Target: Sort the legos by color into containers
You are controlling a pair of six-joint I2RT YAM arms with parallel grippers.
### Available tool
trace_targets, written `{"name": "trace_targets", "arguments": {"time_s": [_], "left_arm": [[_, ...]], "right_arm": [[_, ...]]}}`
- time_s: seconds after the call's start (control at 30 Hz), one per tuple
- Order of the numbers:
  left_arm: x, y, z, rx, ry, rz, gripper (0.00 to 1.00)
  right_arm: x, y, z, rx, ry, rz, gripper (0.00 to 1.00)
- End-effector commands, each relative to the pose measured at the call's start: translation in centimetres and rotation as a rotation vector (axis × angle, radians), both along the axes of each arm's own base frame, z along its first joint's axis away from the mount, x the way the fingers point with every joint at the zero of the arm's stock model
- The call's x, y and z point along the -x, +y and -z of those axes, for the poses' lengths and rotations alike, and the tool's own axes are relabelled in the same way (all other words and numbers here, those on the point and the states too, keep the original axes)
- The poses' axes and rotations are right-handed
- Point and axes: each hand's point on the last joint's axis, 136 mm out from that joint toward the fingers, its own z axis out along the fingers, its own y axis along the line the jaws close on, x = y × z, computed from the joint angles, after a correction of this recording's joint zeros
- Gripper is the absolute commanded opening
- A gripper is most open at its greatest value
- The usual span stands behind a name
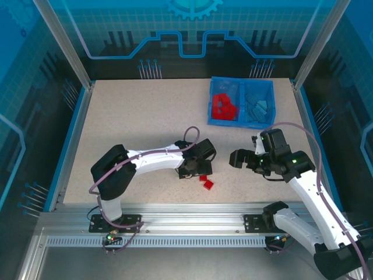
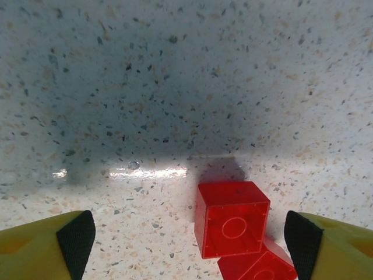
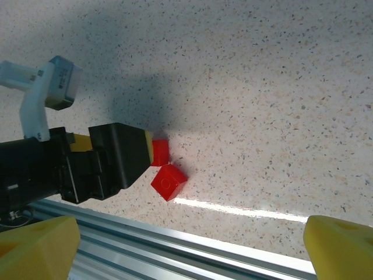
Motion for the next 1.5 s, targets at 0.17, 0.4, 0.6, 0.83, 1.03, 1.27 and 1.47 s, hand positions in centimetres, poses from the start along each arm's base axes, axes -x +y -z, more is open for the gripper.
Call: {"name": "trace_targets", "arguments": {"time_s": [0.17, 0.4, 0.6, 0.83, 1.03, 1.27, 1.47], "left_arm": [[0.6, -2.4, 1.4, 0.028, 0.063, 0.005, 0.81], [1.2, -1.6, 2.7, -0.012, 0.091, 0.005, 0.60], [1.0, -1.0, 1.9, -0.033, 0.065, 0.021, 0.41], [-0.8, -1.8, -2.3, -0.006, -0.048, 0.076, 0.29], [-7.2, -4.4, -9.9, -0.016, -0.344, 0.209, 0.29], [-19.9, -7.4, -12.4, -0.103, -0.649, 0.299, 0.28], [-28.1, -9.0, -12.3, -0.106, -0.788, 0.281, 0.27]], "right_arm": [[0.8, -0.3, 0.7, 0.016, 0.027, -0.023, 1.00], [1.6, 0.4, 1.6, -0.011, 0.058, -0.075, 0.99], [3.4, 2.5, 2.0, -0.115, 0.119, -0.206, 0.94], [2.3, 3.1, 0.3, -0.150, 0.064, -0.198, 0.93], [-0.5, -1.0, -2.2, -0.007, -0.169, 0.034, 0.96], [-1.4, -4.1, -4.6, 0.066, -0.284, 0.199, 0.96], [-0.7, -4.4, -4.0, 0.064, -0.280, 0.210, 0.96]]}}
